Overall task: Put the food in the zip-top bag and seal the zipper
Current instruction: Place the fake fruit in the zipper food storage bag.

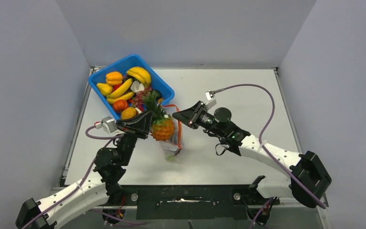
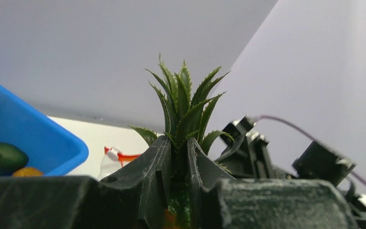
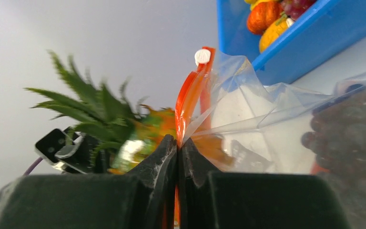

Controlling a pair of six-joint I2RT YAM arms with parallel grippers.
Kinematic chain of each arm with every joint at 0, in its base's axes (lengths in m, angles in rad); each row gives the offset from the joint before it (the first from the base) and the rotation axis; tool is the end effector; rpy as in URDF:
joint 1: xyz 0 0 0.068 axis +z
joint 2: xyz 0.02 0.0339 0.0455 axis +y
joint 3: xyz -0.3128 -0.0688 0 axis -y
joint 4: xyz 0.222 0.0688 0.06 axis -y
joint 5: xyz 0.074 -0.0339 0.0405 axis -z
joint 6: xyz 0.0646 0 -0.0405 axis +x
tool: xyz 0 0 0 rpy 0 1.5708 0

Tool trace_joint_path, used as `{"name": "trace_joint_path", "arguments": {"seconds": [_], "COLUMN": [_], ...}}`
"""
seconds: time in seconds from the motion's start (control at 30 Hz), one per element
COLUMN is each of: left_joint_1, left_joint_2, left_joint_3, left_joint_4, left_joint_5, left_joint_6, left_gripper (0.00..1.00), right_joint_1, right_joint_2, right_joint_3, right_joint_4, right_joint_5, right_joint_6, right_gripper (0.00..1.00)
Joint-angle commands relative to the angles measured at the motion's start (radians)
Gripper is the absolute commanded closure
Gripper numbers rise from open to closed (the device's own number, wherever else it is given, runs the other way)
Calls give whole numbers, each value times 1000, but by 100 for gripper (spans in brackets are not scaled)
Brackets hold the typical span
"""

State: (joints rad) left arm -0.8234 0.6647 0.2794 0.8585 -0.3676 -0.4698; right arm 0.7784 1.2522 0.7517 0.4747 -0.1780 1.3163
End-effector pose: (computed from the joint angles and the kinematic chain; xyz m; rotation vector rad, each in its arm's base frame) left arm 0.0997 -0.0734 0.3398 -0.1395 1.1735 -0.9463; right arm 0.1936 0.2069 0.3531 0.3457 1.8764 1.6891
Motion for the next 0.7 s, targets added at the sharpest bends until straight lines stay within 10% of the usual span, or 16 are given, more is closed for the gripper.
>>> {"name": "trace_joint_path", "arguments": {"seconds": [0.0, 0.3, 0.67], "left_joint_1": [-5, -5, -5], "left_joint_2": [-54, -50, -21], "left_joint_3": [65, 59, 89], "left_joint_4": [12, -72, -104], "left_joint_5": [-93, -148, -150], "left_joint_6": [-18, 4, 47], "left_gripper": [100, 100, 100], "right_joint_1": [-1, 22, 168], "right_joint_2": [-39, 37, 172], "right_joint_3": [36, 235, 518], "right_joint_4": [1, -619, -1012], "right_joint_5": [20, 287, 651], "right_joint_6": [-4, -418, -591], "right_gripper": [99, 60, 65]}}
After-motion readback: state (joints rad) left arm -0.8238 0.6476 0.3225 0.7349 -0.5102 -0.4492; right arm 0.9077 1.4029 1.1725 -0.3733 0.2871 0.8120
